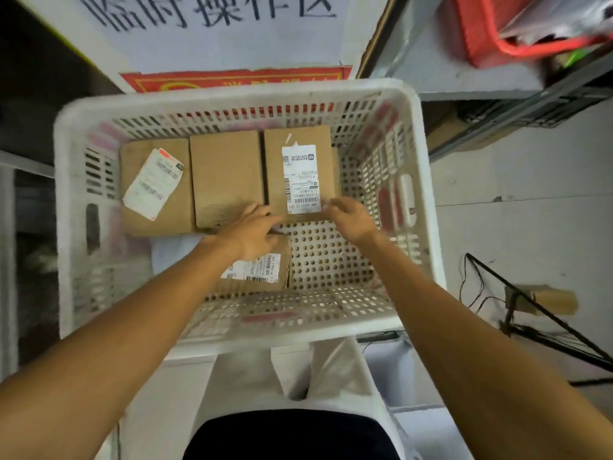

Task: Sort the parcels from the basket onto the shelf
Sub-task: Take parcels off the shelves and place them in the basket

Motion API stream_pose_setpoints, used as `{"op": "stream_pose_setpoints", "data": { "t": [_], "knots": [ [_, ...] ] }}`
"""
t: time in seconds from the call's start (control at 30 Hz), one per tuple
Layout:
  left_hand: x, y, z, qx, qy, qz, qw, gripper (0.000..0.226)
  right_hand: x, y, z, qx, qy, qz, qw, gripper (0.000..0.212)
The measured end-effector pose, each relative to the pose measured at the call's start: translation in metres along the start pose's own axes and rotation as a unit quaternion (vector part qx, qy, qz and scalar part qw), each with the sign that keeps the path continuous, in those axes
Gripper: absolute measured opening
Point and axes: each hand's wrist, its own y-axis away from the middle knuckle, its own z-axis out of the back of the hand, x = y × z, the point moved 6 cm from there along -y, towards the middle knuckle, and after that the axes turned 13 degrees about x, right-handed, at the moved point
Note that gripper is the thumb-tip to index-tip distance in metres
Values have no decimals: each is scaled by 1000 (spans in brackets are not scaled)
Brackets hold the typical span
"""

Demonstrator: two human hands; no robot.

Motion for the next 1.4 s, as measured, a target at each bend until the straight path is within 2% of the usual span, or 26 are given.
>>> {"op": "stream_pose_setpoints", "data": {
  "t": [0.13,0.27,0.4,0.5,0.63,0.77,0.83,0.9,1.07,1.23,1.4],
  "knots": [
    [1,42,22,20,10,-26,999,35,21,49,-9,-21,22,1,1000,43],
    [9,89,43,22,25,-33,999,43,56,85,-28,-37,99,20,994,54],
    [27,134,64,-29,60,-26,997,43,93,108,-52,-35,204,60,977,63],
    [39,177,74,-100,60,-20,993,42,126,117,-72,-20,273,91,957,65],
    [52,254,86,-219,110,-15,969,42,191,130,-109,13,303,203,931,58],
    [81,348,83,-312,174,65,932,39,258,151,-162,74,353,286,888,53],
    [96,395,73,-350,233,101,902,38,283,161,-192,114,368,305,871,59],
    [101,434,67,-368,241,126,889,35,303,171,-216,144,375,313,860,59],
    [118,567,9,-452,258,231,822,29,348,245,-314,225,411,383,796,42],
    [113,685,-47,-504,241,304,772,32,373,333,-415,283,463,462,702,47],
    [106,795,-120,-549,230,390,703,31,373,431,-519,318,508,539,592,50]
  ]
}}
